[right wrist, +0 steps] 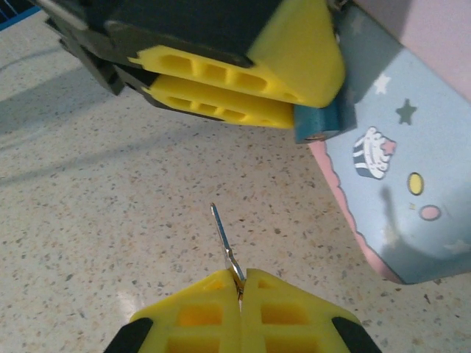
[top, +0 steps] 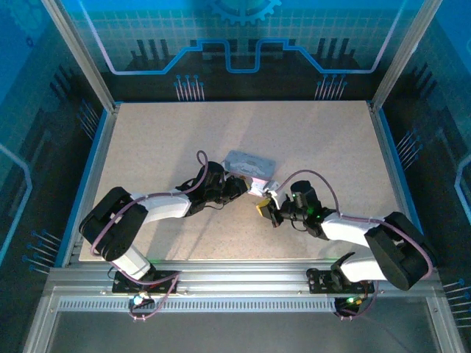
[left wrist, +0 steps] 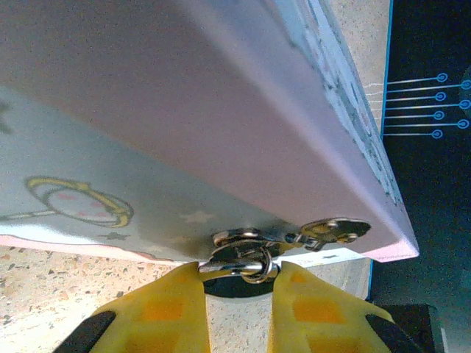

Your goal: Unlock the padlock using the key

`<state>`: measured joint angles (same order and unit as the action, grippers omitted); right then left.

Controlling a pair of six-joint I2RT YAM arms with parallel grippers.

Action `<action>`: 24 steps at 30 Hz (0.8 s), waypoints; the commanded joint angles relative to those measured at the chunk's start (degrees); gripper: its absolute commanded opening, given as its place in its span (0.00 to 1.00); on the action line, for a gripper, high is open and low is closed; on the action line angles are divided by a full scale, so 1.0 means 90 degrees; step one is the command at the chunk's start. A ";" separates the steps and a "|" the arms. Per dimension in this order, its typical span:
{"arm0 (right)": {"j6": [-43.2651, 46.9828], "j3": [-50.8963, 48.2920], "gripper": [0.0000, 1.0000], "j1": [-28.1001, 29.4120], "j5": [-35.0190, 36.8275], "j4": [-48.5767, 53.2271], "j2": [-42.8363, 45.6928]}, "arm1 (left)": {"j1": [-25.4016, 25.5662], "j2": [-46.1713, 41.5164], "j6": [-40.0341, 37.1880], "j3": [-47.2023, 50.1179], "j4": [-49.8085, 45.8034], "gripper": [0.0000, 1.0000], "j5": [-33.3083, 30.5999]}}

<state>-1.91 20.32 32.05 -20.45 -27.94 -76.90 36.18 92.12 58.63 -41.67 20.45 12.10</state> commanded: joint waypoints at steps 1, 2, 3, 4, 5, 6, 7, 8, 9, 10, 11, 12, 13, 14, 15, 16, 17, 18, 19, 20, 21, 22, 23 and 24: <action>-0.0040 0.0207 0.00 -0.0085 0.0136 -0.0264 -0.0230 | 0.0047 -0.0201 0.0138 -0.0173 0.0259 0.04 0.0287; -0.0031 0.0248 0.00 -0.0085 0.0143 -0.0271 -0.0292 | 0.0051 -0.0204 0.0138 -0.0162 0.0271 0.04 0.0287; -0.0038 0.0296 0.00 -0.0092 0.0192 -0.0272 -0.0352 | 0.0049 -0.0205 0.0145 -0.0154 0.0273 0.04 0.0292; -0.0049 0.0340 0.00 -0.0085 0.0233 -0.0293 -0.0408 | 0.0050 -0.0194 0.0148 -0.0140 0.0301 0.04 0.0283; -0.0065 0.0351 0.00 -0.0086 0.0251 -0.0327 -0.0445 | 0.0048 -0.0194 0.0155 -0.0127 0.0315 0.04 0.0284; -0.0096 0.0368 0.00 -0.0092 0.0296 -0.0383 -0.0497 | 0.0052 -0.0182 0.0178 -0.0116 0.0349 0.04 0.0290; -0.0125 0.0370 0.00 -0.0095 0.0307 -0.0456 -0.0532 | 0.0052 -0.0175 0.0187 -0.0107 0.0377 0.04 0.0292; -0.0142 0.0379 0.00 -0.0102 0.0300 -0.0495 -0.0563 | 0.0052 -0.0176 0.0196 -0.0099 0.0376 0.04 0.0294; -0.0154 0.0406 0.00 -0.0104 0.0299 -0.0522 -0.0598 | 0.0049 -0.0164 0.0199 -0.0101 0.0384 0.03 0.0294; -0.0165 0.0426 0.00 -0.0104 0.0294 -0.0537 -0.0631 | 0.0050 -0.0166 0.0194 -0.0096 0.0394 0.03 0.0287; -0.0176 0.0452 0.00 -0.0104 0.0308 -0.0546 -0.0663 | 0.0052 -0.0166 0.0197 -0.0096 0.0394 0.03 0.0287; -0.0181 0.0480 0.00 -0.0104 0.0326 -0.0558 -0.0703 | 0.0052 -0.0167 0.0198 -0.0095 0.0392 0.04 0.0288; -0.0184 0.0494 0.00 -0.0110 0.0353 -0.0565 -0.0721 | 0.0052 -0.0167 0.0187 -0.0097 0.0395 0.03 0.0290; -0.0194 0.0511 0.00 -0.0114 0.0377 -0.0568 -0.0740 | 0.0052 -0.0166 0.0177 -0.0095 0.0387 0.03 0.0287; -0.0198 0.0518 0.00 -0.0127 0.0403 -0.0579 -0.0760 | 0.0047 -0.0165 0.0169 -0.0078 0.0375 0.04 0.0279; -0.0198 0.0526 0.00 -0.0138 0.0421 -0.0595 -0.0771 | 0.0045 -0.0167 0.0171 -0.0083 0.0377 0.03 0.0269; -0.0206 0.0526 0.00 -0.0152 0.0440 -0.0605 -0.0772 | 0.0051 -0.0145 0.0163 -0.0068 0.0382 0.04 0.0268; -0.0219 0.0541 0.00 -0.0170 0.0456 -0.0606 -0.0780 | 0.0051 -0.0157 0.0171 -0.0070 0.0375 0.04 0.0267; -0.0220 0.0538 0.00 -0.0190 0.0477 -0.0606 -0.0793 | 0.0051 -0.0150 0.0168 -0.0068 0.0379 0.03 0.0267; -0.0229 0.0559 0.00 -0.0201 0.0484 -0.0592 -0.0800 | 0.0051 -0.0150 0.0172 -0.0071 0.0384 0.03 0.0272; -0.0231 0.0564 0.00 -0.0212 0.0503 -0.0580 -0.0815 | 0.0049 -0.0155 0.0165 -0.0069 0.0384 0.04 0.0271; -0.0223 0.0573 0.00 -0.0231 0.0496 -0.0577 -0.0836 | 0.0050 -0.0156 0.0168 -0.0075 0.0384 0.03 0.0268; -0.0217 0.0587 0.00 -0.0231 0.0495 -0.0570 -0.0849 | 0.0049 -0.0156 0.0170 -0.0073 0.0384 0.03 0.0277; -0.0209 0.0604 0.00 -0.0230 0.0495 -0.0555 -0.0868 | 0.0050 -0.0151 0.0165 -0.0073 0.0384 0.03 0.0277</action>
<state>-3.42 24.12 30.61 -16.69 -31.81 -83.79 36.18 92.12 59.72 -41.67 21.28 12.78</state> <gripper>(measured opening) 0.049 0.193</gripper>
